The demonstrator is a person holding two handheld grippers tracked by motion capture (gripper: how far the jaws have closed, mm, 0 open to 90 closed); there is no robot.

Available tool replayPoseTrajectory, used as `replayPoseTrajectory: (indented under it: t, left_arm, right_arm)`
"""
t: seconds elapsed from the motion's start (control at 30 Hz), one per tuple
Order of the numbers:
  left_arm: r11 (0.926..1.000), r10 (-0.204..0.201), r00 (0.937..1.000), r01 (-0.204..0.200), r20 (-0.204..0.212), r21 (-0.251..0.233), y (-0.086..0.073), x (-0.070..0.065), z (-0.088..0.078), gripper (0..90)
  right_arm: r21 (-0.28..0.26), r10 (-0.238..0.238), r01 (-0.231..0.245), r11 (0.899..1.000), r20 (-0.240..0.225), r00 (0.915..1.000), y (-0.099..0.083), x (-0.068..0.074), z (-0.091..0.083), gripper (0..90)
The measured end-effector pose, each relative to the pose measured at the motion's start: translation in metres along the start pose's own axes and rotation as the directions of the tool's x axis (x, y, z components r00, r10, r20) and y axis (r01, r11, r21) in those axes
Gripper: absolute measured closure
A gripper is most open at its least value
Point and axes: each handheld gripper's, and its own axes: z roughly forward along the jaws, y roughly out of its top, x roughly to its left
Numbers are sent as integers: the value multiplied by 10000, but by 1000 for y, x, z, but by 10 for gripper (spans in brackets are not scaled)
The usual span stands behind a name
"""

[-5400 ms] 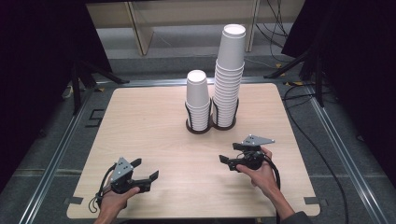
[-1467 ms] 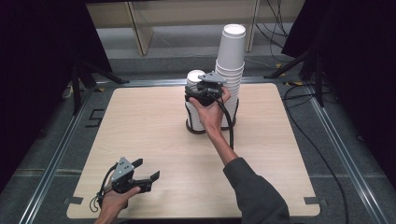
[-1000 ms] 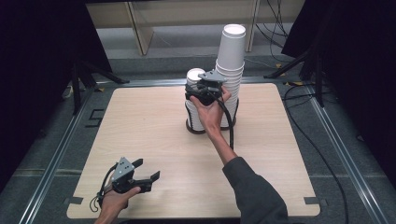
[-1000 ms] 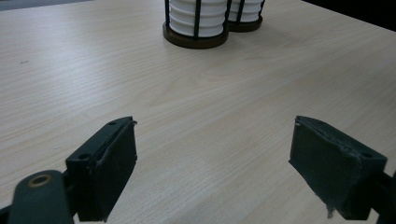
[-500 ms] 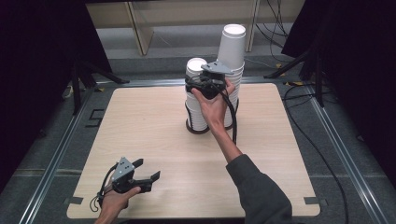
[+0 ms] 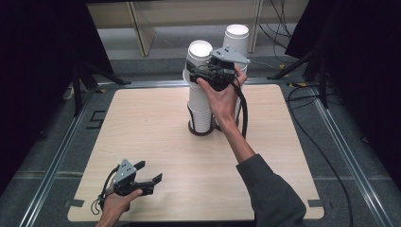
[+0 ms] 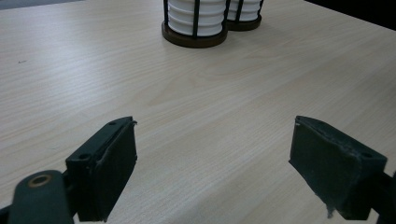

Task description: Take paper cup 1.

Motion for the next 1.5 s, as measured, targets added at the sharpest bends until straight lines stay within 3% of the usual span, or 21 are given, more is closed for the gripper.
replayPoseTrajectory:
  t: [0.27,0.3,0.4,0.47,0.57,0.73,0.77,0.83,0.87,0.9,0.93,0.97,1.03,1.07,1.13,1.17,1.33,1.4,1.43,1.5]
  left_arm:
    - [10000,43,10000,-43,-36,14,0,1,0,142]
    - [10000,64,10000,-63,-49,40,0,1,0,142]
    - [9997,218,9997,-218,67,-96,0,1,2,142]
    - [9995,173,9997,-169,153,-282,0,1,4,142]
    - [9999,79,10000,-78,23,-78,0,1,2,142]
    - [9996,-127,9998,123,-146,-273,1,-1,2,142]
    - [9996,-127,9998,123,-146,-273,1,-1,2,142]
    - [9989,-151,9998,145,-132,-439,2,-2,3,142]
    - [9986,-168,9998,164,-72,-501,2,-3,4,142]
    - [9986,-168,9998,164,-72,-501,2,-3,4,142]
    - [9963,75,9998,-59,176,-853,3,-3,6,142]
    - [9957,82,9997,-61,227,-920,3,-3,7,142]
    - [9952,122,9996,-96,254,-979,3,-3,7,142]
    - [9973,-35,10000,40,77,-729,4,-5,4,142]
    - [9966,-1,9999,9,104,-820,4,-5,5,142]
    - [9929,178,9993,-139,324,-1180,5,-4,9,142]
    - [9932,199,9994,-163,299,-1151,7,-8,8,142]
    - [9885,376,9984,-311,411,-1479,9,-9,10,142]
    - [9847,387,9978,-288,545,-1720,9,-8,12,142]
    - [9832,410,9975,-300,579,-1801,9,-8,12,142]
  right_arm:
    - [248,-16,42,9997,-1056,9944,-10,12,-21,220]
    - [367,106,-51,9993,-1496,9887,-17,15,-26,220]
    - [524,172,-72,9986,-1949,9807,-27,18,-35,220]
    - [582,113,10,9983,-2113,9774,-34,20,-41,220]
    - [839,243,-46,9965,-2350,9717,-41,21,-47,221]
    - [921,177,92,9957,-2870,9578,-63,21,-55,220]
    - [1051,385,-69,9944,-3022,9525,-67,23,-55,220]
    - [1050,107,220,9942,-3017,9533,-74,23,-56,220]
    - [1183,326,54,9930,-3166,9480,-78,25,-56,219]
    - [1297,403,10,9916,-3155,9481,-82,25,-56,219]
    - [1252,261,146,9920,-3177,9478,-85,25,-55,219]
    - [1330,455,-16,9911,-3276,9437,-89,26,-55,219]
    - [1363,369,97,9906,-3355,9413,-97,25,-54,219]
    - [1430,496,0,9897,-3438,9377,-100,26,-54,220]
    - [1553,598,-59,9879,-3445,9369,-103,26,-55,220]
    - [1704,540,59,9854,-3448,9371,-109,26,-55,219]
    - [1862,673,9,9825,-3594,9308,-119,24,-54,219]
    - [2128,991,-198,9769,-3687,9243,-127,24,-55,219]
    - [2060,884,-95,9785,-3775,9218,-130,23,-54,219]
    - [2172,811,6,9761,-3670,9267,-135,22,-55,218]
